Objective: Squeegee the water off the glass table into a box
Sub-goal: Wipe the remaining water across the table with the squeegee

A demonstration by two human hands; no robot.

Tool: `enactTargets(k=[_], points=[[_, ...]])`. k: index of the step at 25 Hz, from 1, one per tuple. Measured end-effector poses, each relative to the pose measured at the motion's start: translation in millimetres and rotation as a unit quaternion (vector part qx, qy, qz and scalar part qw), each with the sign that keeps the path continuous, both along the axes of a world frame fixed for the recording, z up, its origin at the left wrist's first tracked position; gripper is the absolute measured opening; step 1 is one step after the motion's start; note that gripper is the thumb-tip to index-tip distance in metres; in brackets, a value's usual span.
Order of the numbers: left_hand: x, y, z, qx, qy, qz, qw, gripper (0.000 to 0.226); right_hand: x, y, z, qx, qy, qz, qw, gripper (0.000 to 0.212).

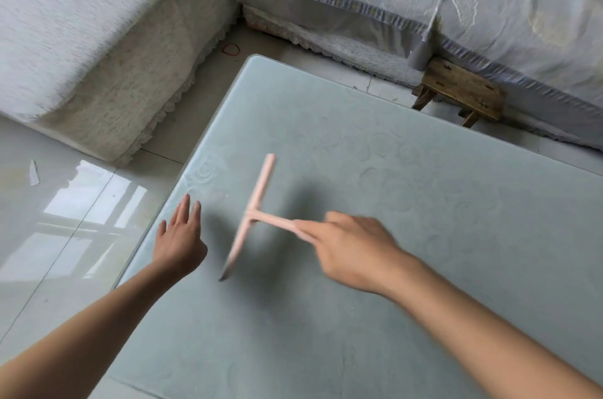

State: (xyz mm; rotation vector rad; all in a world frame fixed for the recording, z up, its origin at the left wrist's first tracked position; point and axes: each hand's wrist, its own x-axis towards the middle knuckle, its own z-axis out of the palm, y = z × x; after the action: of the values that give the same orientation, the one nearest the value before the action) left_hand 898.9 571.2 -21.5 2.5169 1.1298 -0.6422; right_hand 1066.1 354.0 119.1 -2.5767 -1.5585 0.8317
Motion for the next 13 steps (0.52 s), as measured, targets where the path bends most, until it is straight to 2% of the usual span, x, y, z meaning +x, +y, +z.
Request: enactTargets(k=[2, 4, 8, 10, 12, 13], points=[[-15.9, 7.5, 4.0, -0.008, -0.005, 0.049, 0.999, 0.065, -28.8, 57.5, -19.1, -0.009, 0.047, 0.029, 0.998, 0.037], [-33.2, 15.9, 7.5, -0.010, 0.000, 0.055, 0.998, 0.065, -44.5, 77.1, -35.4, -0.025, 0.066, 0.031, 0.997, 0.036], [-55.2, 23.7, 13.7, -0.009, 0.023, 0.068, 0.997, 0.068, -25.1, 18.1, -32.4, -0.078, 0.068, -0.036, 0.994, 0.051], [-61.4, 26.9, 16.7, -0.035, 0.036, 0.082, 0.995, 0.068, -10.1, -10.9, -5.2, -0.124, 0.039, -0.075, 0.989, 0.046], [-66.9, 31.6, 15.2, -0.061, 0.030, 0.098, 0.993, 0.069, -11.6, -9.8, 14.0, -0.139, -0.040, -0.043, 0.988, 0.038], [-69.6, 34.6, 14.0, -0.070, 0.019, 0.102, 0.992, 0.069, -19.2, 3.9, 15.7, -0.113, -0.065, -0.015, 0.991, 0.039]])
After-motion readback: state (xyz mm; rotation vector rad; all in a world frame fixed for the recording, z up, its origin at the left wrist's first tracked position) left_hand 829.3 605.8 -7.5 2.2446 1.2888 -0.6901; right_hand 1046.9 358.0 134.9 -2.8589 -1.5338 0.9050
